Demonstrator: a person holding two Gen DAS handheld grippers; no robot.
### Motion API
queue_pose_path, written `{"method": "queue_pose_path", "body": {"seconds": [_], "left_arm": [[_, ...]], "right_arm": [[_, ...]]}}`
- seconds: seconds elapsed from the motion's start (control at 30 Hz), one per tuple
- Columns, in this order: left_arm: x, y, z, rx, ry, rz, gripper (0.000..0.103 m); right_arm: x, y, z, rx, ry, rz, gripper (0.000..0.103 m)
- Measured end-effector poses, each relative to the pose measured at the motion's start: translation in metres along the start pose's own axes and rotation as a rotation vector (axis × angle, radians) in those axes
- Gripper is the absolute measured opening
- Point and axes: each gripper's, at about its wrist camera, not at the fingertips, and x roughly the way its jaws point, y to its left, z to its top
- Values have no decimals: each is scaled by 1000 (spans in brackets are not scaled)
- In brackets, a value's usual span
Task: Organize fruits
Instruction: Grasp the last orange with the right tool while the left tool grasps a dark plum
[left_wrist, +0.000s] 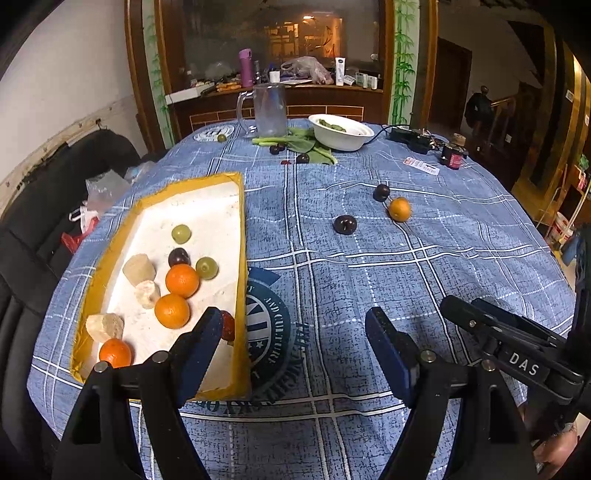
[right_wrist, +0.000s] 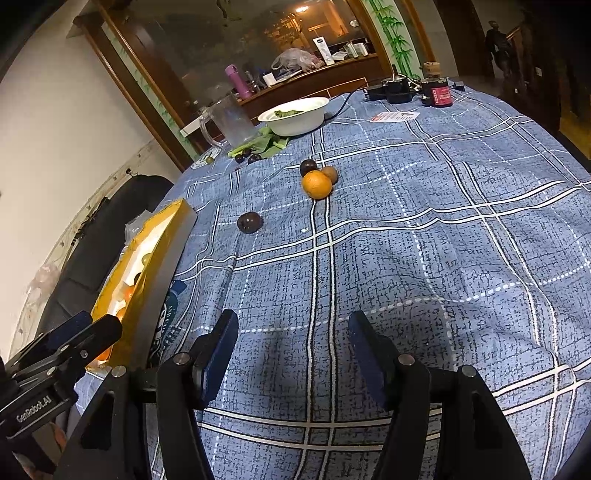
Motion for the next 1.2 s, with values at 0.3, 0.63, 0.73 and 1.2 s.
{"method": "queue_pose_path", "body": {"seconds": [0.3,0.63,0.73,1.2], "left_arm": [[15,-8,9,2,18,-46,78],[53,-17,43,-37,69,-125,78],[67,-20,55,-35,76,-120,78],[138,-44,81,31,150,-106,78]], "right_arm": [[1,-5,29,-42,4,-34,69],[70,-17,108,-98,52,-90,61],[96,-16,120,-108,65,-110,61],[129,-13,129,-143,77,-73,33]]}}
